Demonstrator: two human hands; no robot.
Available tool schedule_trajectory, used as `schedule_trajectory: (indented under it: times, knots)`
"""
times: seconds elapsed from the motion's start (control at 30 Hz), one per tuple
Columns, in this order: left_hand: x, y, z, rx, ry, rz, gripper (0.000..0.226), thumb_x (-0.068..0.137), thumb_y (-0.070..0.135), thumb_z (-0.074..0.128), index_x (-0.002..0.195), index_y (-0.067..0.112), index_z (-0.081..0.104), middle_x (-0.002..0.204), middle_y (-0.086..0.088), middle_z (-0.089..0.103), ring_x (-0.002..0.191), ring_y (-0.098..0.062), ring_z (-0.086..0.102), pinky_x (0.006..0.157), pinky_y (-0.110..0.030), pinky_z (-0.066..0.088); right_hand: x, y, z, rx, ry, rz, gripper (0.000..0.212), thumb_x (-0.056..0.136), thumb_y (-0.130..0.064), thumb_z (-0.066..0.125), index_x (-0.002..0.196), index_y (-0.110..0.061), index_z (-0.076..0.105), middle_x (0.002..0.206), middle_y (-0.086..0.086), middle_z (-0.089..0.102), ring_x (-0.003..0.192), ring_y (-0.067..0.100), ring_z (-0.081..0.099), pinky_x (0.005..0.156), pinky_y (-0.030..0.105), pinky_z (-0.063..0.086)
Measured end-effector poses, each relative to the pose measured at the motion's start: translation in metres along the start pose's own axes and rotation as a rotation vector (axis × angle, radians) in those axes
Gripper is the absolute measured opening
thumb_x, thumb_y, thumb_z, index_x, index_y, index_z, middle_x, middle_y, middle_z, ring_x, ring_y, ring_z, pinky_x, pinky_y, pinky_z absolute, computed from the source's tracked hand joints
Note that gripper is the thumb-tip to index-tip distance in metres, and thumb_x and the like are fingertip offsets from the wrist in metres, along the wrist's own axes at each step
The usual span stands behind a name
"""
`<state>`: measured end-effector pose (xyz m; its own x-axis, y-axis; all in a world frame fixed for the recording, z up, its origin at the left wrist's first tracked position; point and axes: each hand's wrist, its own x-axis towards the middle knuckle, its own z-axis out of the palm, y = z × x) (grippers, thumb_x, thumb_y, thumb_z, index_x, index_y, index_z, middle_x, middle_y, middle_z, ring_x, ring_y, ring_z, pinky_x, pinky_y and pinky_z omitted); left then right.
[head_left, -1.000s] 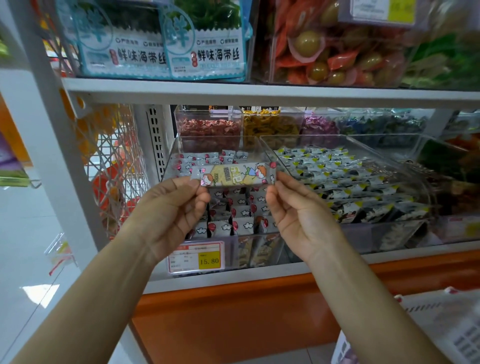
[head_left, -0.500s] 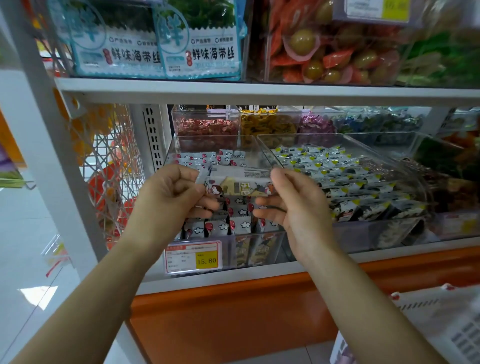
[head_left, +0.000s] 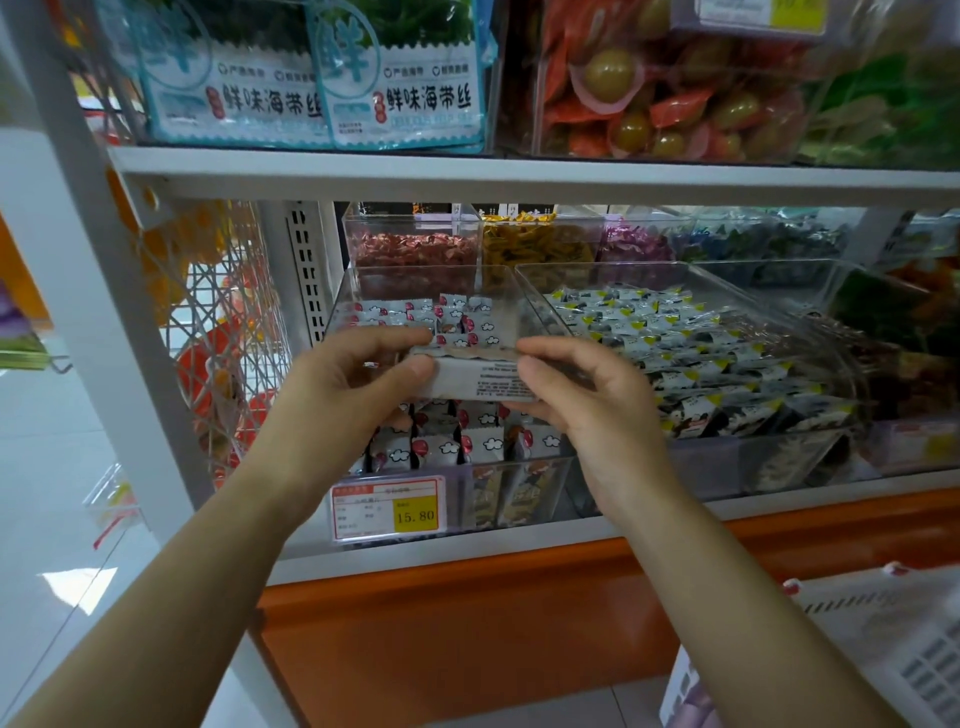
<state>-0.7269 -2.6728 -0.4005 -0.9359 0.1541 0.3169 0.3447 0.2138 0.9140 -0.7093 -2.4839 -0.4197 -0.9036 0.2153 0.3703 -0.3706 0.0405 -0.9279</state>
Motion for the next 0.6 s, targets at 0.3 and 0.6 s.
schedule_trajectory:
  times: [0.3, 0.6]
  knots:
    - [-0.0036, 0.0069, 0.0027, 0.125, -0.096, 0.047, 0.026, 0.077, 0.033, 0.065, 0.103, 0.031, 0.066, 0.086, -0.006, 0.068, 0.076, -0.020, 0.064, 0.068, -0.031, 0.055, 0.0002, -0.0002, -0.0024, -0.061, 0.108, -0.052, 0.017, 0.085, -0.012, 0.065, 0.070, -0.005, 0.065, 0.077, 0.028, 0.059, 0.077, 0.044, 0.060, 0.061, 0.048, 0.058]
    - [-0.0016, 0.0046, 0.0044, 0.058, -0.095, -0.051, 0.022, 0.076, 0.034, 0.067, 0.073, 0.012, 0.065, 0.078, -0.016, 0.064, 0.065, -0.022, 0.058, 0.067, -0.045, 0.053, -0.0046, -0.0039, 0.0011, -0.256, 0.036, -0.196, 0.013, 0.086, -0.011, 0.064, 0.074, -0.007, 0.066, 0.068, -0.005, 0.060, 0.061, -0.004, 0.057, 0.054, 0.006, 0.042]
